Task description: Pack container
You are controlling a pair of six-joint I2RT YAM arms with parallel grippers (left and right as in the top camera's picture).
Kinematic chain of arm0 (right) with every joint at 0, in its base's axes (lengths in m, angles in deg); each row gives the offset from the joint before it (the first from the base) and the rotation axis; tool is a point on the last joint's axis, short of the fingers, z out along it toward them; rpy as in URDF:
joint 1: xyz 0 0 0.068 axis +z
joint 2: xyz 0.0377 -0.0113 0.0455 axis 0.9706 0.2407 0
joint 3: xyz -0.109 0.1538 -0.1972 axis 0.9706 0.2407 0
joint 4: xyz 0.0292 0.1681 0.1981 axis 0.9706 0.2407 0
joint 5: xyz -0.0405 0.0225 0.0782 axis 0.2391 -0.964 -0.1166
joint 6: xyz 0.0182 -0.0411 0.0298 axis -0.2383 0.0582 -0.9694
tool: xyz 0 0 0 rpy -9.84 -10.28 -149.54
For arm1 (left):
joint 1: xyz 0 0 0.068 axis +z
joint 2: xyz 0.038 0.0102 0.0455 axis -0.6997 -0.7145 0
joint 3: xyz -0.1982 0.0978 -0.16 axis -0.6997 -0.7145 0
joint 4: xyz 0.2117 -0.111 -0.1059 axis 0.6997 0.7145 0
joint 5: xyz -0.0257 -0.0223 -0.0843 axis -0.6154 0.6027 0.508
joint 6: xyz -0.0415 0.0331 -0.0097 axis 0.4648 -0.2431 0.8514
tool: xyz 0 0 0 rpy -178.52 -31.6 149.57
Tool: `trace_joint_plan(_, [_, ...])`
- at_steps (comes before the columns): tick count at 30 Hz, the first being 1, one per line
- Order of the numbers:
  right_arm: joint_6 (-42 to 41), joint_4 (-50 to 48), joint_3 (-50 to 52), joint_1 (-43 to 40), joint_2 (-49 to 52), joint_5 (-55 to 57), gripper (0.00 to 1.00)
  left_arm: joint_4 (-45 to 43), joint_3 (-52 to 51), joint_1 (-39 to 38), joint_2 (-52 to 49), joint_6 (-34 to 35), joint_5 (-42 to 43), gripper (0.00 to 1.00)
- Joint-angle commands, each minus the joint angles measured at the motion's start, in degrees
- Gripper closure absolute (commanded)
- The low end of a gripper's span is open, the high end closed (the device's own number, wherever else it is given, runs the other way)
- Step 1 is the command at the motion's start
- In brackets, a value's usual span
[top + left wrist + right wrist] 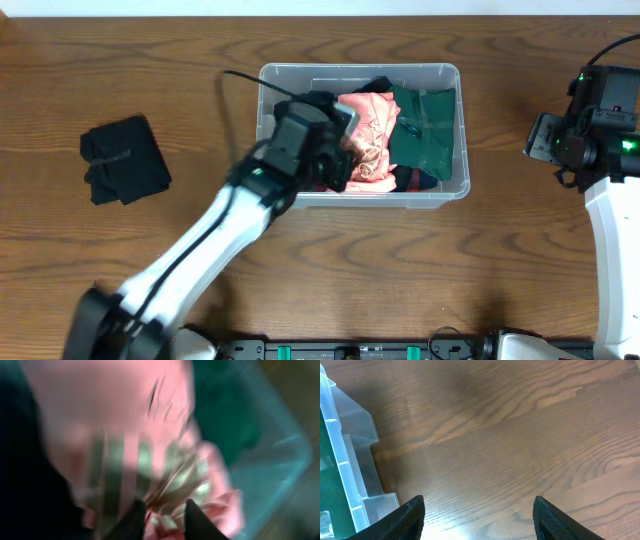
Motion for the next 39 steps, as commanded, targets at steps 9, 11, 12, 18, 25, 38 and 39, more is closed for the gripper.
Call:
trace_joint_plan(9, [-0.15,0.07,0.28,-0.04,0.17,-1.49,0.33,-14.16,2.47,0.28,-1.31,-1.09,-5.81,0.68])
trace_joint_plan(11, [-0.13,0.09,0.33,-0.04,0.17,-1.49,0.33,-16.61,2.49,0.28,-6.16,-0.17,-5.81,0.66])
trace_joint_plan(12, [-0.13,0.09,0.37,-0.04,0.17,-1.46,0.33,-16.92,2.49,0.28,-8.5,0.35,-5.81,0.65])
trace_joint_plan(18, [-0.13,0.11,0.37,-0.04,0.2,-1.49,0.32,-13.38,2.49,0.31,-22.45,3.76,-5.75,0.64])
trace_joint_plan(25, [-0.11,0.09,0.37,-0.04,0.17,-1.46,0.32,-11.61,3.32,0.48,-20.65,4.26,-3.17,0.64])
trace_joint_plan(38, [0.92,0.09,0.37,-0.04,0.17,-1.46,0.31,10.19,6.08,18.84,13.22,1.66,-10.71,0.02])
trace_joint_plan(39, [0.9,0.09,0.37,-0.04,0.17,-1.46,0.31,13.11,6.08,23.78,14.4,1.68,-10.69,0.02])
